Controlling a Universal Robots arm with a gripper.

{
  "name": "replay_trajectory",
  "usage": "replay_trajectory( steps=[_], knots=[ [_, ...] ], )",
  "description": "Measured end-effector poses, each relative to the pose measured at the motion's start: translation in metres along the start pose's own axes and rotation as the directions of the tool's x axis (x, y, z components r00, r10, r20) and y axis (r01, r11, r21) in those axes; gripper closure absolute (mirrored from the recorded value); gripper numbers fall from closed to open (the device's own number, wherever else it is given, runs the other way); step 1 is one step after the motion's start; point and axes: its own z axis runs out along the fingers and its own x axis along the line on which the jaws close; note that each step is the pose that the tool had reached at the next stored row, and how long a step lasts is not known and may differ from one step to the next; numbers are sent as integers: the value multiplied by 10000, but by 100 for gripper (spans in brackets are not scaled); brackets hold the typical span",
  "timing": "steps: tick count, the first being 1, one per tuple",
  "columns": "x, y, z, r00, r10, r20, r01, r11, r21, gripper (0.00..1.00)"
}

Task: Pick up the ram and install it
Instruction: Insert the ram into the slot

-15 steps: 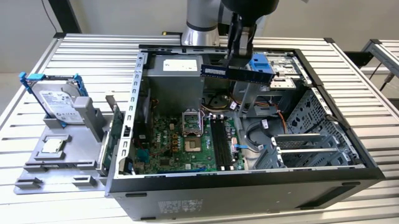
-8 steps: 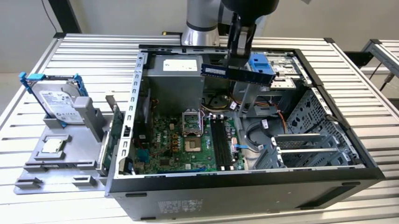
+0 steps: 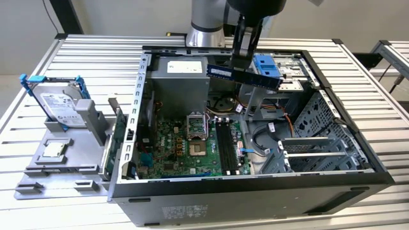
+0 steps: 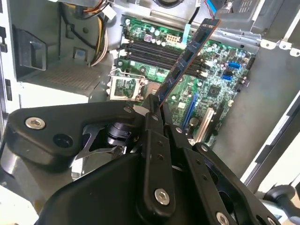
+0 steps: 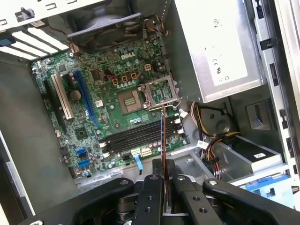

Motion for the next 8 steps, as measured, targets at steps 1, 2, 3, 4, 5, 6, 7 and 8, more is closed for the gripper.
replay_trajectory(
  steps=[1,2,3,4,5,6,7,8],
  knots=[
    [0,0,0,9999,153,-1,-153,9999,7,100],
    [0,0,0,9995,302,-3,-302,9995,13,100],
    [0,0,0,9988,490,-5,-490,9988,21,100],
    [0,0,0,9979,650,-7,-650,9979,29,100],
    [0,0,0,9968,799,-11,-799,9968,36,100],
    [0,0,0,9955,949,-14,-949,9955,44,100],
    [0,0,0,9939,1101,-16,-1101,9939,51,100],
    [0,0,0,9921,1257,-19,-1257,9920,59,100]
  ],
)
